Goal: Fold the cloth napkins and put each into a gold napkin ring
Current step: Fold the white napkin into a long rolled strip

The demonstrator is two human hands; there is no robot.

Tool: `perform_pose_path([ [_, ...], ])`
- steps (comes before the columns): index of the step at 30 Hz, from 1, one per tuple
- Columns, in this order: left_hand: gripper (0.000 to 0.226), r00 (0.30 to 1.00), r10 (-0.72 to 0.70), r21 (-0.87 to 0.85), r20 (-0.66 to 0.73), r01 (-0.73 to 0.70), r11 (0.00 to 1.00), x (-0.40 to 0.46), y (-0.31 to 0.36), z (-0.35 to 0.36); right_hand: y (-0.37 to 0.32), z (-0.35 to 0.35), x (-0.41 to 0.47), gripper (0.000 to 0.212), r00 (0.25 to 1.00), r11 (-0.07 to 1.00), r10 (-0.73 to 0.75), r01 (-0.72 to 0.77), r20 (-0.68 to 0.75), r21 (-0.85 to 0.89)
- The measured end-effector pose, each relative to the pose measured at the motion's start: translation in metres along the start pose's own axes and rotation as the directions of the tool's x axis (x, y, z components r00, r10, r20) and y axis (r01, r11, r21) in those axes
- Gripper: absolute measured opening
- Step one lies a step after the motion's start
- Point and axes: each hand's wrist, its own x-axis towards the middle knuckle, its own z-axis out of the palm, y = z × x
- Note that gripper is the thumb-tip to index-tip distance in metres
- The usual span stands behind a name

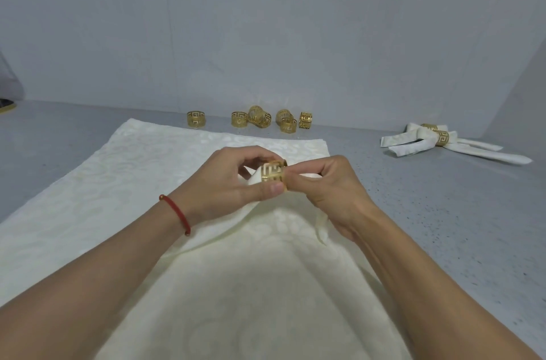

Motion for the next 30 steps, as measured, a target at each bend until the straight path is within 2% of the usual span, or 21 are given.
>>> perform_pose_path([
  [4, 0.037, 0.995, -0.097, -0.162, 0.018, 0.099, 0.982, -0.001, -0.007, -0.012, -0.002, -0.012, 0.004, 0.019, 0.999, 0.996, 0.009, -0.004, -0.052, 0.090],
  [6, 0.035, 0.994, -0.107, -0.155, 0.035, 0.111, 0.982, 0.000, -0.011, -0.015, 0.002, -0.016, 0.007, 0.018, 0.995, 0.992, 0.045, -0.034, -0.085, 0.123],
  [9, 0.033, 0.991, -0.113, -0.051, 0.072, 0.117, 0.992, 0.000, -0.011, -0.015, 0.009, -0.016, 0.008, 0.020, 0.993, 0.992, 0.081, -0.072, -0.082, 0.100],
  [12, 0.036, 0.990, -0.138, -0.010, 0.040, 0.139, 0.990, 0.000, -0.011, -0.013, 0.006, -0.013, 0.006, 0.019, 0.992, 0.991, 0.103, -0.097, -0.070, 0.090],
  [13, 0.039, 0.990, -0.142, 0.018, 0.012, 0.142, 0.990, 0.000, -0.012, -0.013, 0.005, -0.014, 0.005, 0.017, 0.994, 0.996, 0.080, -0.077, -0.073, 0.038],
  [14, 0.041, 0.989, -0.149, 0.047, -0.016, 0.150, 0.988, 0.000, -0.014, -0.012, 0.004, -0.016, 0.004, 0.017, 0.996, 0.994, 0.022, -0.031, -0.085, -0.104],
  [15, 0.042, 0.987, -0.154, 0.063, -0.041, 0.157, 0.986, -0.001, -0.016, -0.011, 0.006, -0.018, 0.004, 0.021, 0.994, 0.940, -0.064, 0.031, -0.089, -0.340],
  [16, 0.042, 0.987, -0.151, 0.071, -0.057, 0.155, 0.985, -0.001, -0.016, -0.010, 0.007, -0.018, 0.003, 0.029, 0.989, 0.826, -0.135, 0.077, -0.062, -0.558],
  [17, 0.043, 0.986, -0.154, 0.073, -0.064, 0.158, 0.985, -0.001, -0.018, -0.009, 0.009, -0.016, 0.002, 0.038, 0.985, 0.733, -0.174, 0.122, -0.012, -0.669],
  [18, 0.044, 0.985, -0.160, 0.072, -0.063, 0.164, 0.984, -0.001, -0.018, -0.008, 0.010, -0.011, 0.001, 0.042, 0.982, 0.720, -0.188, 0.158, 0.030, -0.675],
  [20, 0.045, 0.987, -0.151, 0.019, -0.059, 0.152, 0.988, 0.000, -0.015, -0.007, 0.014, -0.001, 0.002, 0.033, 0.978, 0.795, -0.202, 0.193, 0.048, -0.575],
  [24, 0.032, 0.986, -0.160, -0.169, -0.056, 0.149, 0.974, -0.002, -0.008, -0.014, 0.016, 0.002, 0.006, 0.020, 0.976, 0.893, -0.215, 0.183, -0.033, -0.412],
  [30, 0.042, 0.981, -0.189, -0.287, -0.047, 0.168, 0.943, -0.003, -0.010, -0.016, 0.014, 0.004, 0.007, 0.030, 0.990, 0.975, -0.116, 0.099, -0.077, -0.200],
])
